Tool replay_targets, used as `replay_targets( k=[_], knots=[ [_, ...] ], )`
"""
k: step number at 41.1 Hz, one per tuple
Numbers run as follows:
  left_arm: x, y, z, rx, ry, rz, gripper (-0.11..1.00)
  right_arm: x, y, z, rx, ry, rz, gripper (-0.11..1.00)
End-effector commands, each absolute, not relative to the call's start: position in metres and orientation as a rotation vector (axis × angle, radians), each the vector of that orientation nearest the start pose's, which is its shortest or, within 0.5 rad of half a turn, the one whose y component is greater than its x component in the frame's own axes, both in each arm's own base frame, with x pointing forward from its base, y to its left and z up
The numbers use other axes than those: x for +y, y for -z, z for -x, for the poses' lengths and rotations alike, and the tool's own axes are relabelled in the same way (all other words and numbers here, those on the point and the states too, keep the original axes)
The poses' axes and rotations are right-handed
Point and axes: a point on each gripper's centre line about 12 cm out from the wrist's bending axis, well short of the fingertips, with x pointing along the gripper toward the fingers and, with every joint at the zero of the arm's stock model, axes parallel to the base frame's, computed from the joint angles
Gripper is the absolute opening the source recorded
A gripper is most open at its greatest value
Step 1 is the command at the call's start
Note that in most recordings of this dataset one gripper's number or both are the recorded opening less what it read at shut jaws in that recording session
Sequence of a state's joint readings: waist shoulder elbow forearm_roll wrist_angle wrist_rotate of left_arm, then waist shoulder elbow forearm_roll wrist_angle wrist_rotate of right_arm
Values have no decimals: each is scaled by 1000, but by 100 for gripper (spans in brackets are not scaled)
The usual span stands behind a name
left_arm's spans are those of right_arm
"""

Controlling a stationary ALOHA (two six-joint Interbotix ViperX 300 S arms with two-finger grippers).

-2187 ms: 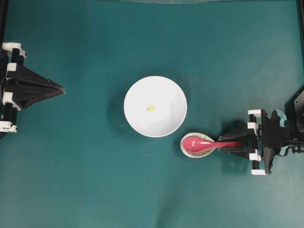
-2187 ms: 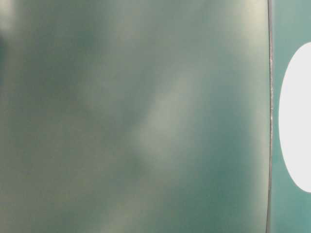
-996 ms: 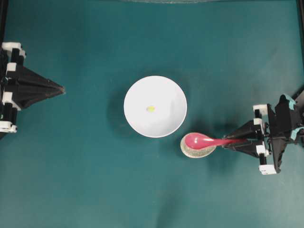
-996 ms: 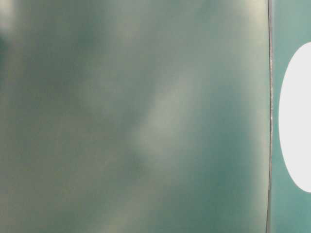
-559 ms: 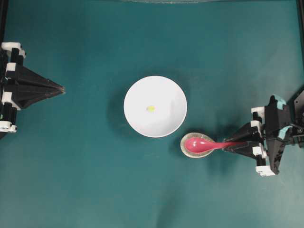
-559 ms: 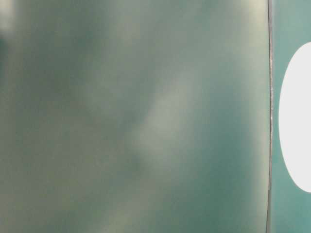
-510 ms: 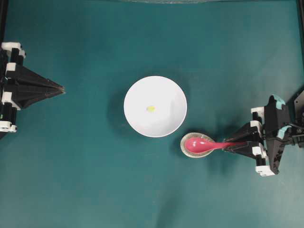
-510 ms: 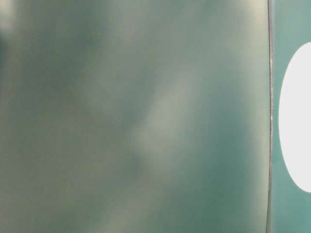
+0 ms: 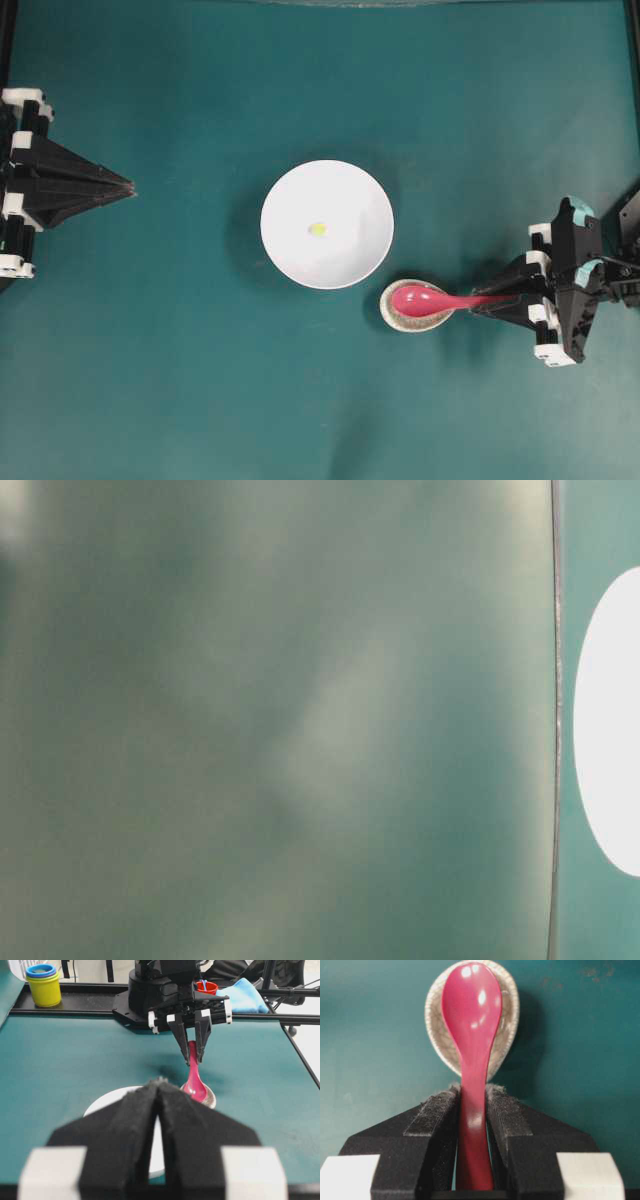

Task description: Scoop the yellow hexagonal prism block from the bowl with a spoon using the right arm.

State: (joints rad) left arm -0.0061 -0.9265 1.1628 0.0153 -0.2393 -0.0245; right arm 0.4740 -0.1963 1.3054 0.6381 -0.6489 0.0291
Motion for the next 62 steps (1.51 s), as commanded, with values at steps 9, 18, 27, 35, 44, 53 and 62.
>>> replay_targets(
  k=[9, 18, 27, 35, 44, 53, 62],
  knots=[
    [-2, -294, -208, -31, 12, 10, 3, 68, -111, -225, 508, 37, -333, 23],
    [-2, -294, -208, -31, 12, 10, 3, 67, -110, -224, 513, 38, -329, 41],
    [-2, -294, -208, -34, 12, 10, 3, 67, -109, -223, 514, 30, -298, 45],
    [-2, -294, -208, -34, 12, 10, 3, 64, -111, -226, 482, 31, -235, 45],
    [-3, -295, -208, -37, 18, 11, 3, 61, -101, -230, 473, 57, -194, 45],
    [-5, -295, -208, -41, 25, 12, 3, 62, -90, -237, 479, 80, -164, 45],
    [-5, -294, -209, -34, 24, 12, 3, 61, -91, -237, 457, 86, -158, 45]
  ],
)
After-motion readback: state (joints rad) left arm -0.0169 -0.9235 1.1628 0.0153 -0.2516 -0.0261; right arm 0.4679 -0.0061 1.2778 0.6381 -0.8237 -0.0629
